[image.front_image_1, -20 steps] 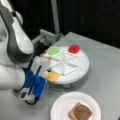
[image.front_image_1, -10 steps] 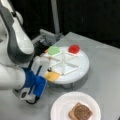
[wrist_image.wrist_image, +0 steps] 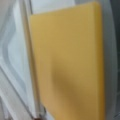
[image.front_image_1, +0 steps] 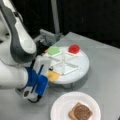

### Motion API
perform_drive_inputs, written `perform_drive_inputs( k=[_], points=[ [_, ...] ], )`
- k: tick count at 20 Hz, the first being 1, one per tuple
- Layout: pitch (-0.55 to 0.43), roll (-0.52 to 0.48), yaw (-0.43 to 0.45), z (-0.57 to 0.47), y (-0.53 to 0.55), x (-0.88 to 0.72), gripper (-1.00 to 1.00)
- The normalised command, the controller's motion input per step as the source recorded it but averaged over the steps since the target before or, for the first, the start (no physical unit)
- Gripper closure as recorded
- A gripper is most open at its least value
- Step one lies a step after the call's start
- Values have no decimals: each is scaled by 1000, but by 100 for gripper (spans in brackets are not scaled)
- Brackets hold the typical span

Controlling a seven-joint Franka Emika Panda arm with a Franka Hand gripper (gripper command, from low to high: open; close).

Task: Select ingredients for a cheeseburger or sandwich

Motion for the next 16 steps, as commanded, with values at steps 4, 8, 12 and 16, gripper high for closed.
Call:
perform_drive_inputs(
  k=[4,8,12,16],
  points=[
    [-108,39,-158,-61,104,-54,-100],
    [-109,11,-156,-56,116,-44,100],
    [-115,-18,-162,-56,143,-36,100],
    [-118,-18,-174,-56,129,-41,100]
  ],
)
